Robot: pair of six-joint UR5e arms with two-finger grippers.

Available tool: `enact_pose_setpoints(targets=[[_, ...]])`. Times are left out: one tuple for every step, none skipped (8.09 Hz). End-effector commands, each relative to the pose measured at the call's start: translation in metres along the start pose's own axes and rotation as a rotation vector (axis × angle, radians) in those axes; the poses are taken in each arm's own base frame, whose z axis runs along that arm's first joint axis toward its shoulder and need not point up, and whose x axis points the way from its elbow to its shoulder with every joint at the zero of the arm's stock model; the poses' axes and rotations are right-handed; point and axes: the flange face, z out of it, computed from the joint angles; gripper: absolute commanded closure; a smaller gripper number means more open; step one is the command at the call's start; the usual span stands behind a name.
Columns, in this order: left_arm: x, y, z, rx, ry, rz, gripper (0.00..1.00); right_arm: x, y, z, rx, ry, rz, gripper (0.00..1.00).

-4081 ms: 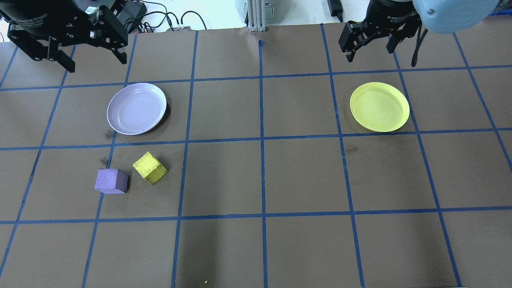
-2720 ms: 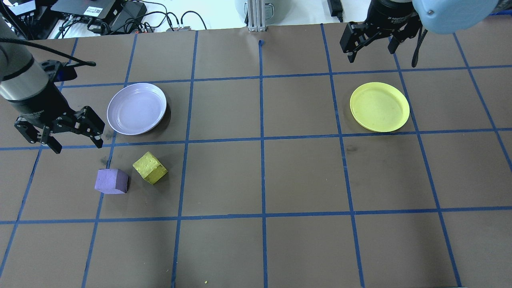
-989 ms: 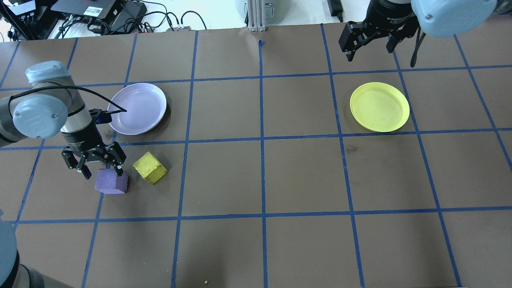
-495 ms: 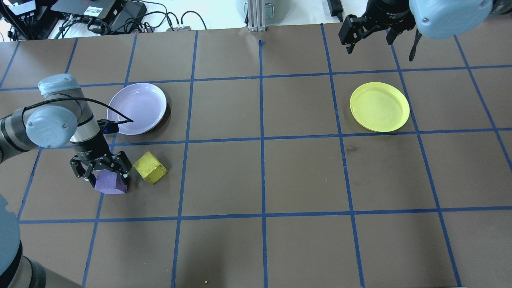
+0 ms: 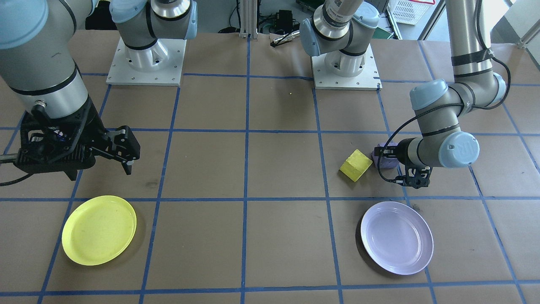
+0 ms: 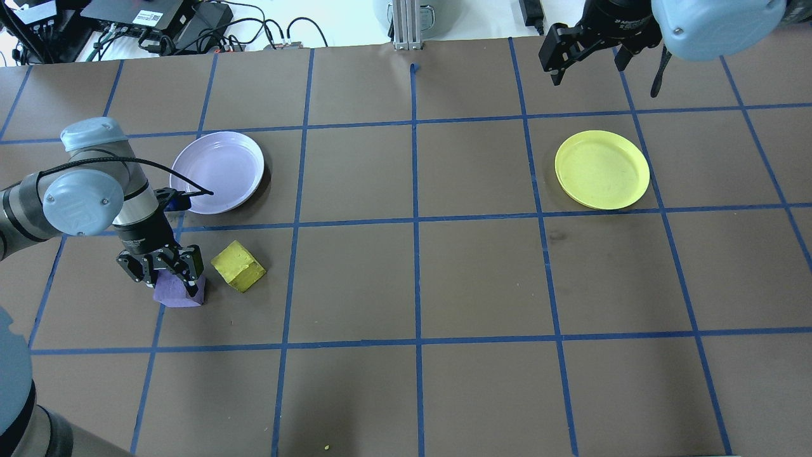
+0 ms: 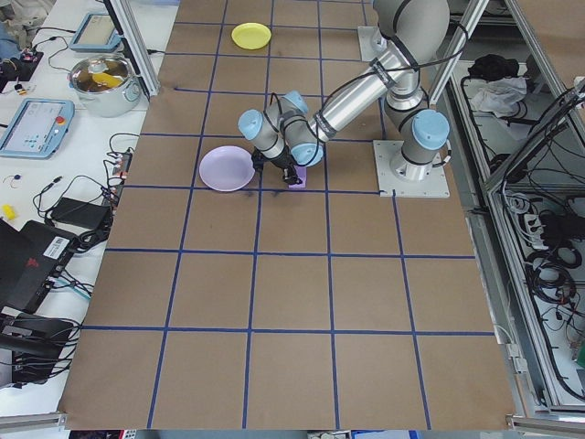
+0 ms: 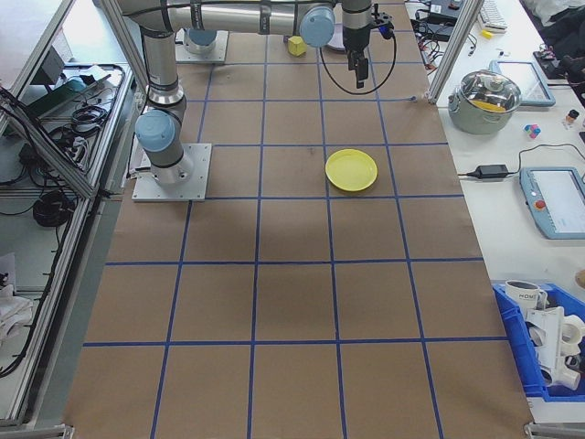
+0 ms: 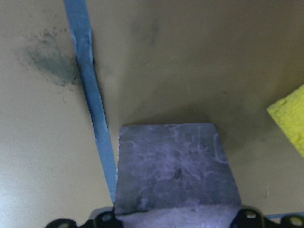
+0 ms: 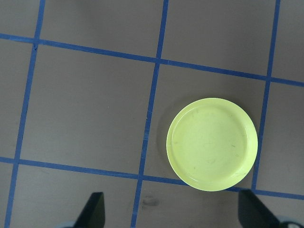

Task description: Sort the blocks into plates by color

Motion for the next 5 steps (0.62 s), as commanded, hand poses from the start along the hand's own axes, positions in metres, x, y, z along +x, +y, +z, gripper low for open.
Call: enact_pose_setpoints(targets=[[-0.001, 0.006, -0.012, 0.018, -0.003, 0.043, 0.96, 0.000, 0.001, -0.002, 0.000, 0.004, 0.008, 0.00], [0.001, 0.011, -0.020, 0.033, -0.010, 0.055, 1.00, -0.001, 0.002, 0.000, -0.004, 0.003, 0.015, 0.00], [0.003, 0.019, -0.035, 0.065, -0.025, 0.055, 1.00, -0.003, 0.003, 0.003, -0.008, -0.015, 0.011, 0.00], [-0.001, 0.017, -0.058, 0.088, -0.032, 0.051, 1.00, -0.004, 0.004, 0.008, -0.016, -0.017, 0.009, 0.00], [-0.008, 0.010, -0.095, 0.103, -0.010, 0.050, 1.00, -0.005, 0.006, 0.012, -0.026, -0.017, 0.007, 0.00]])
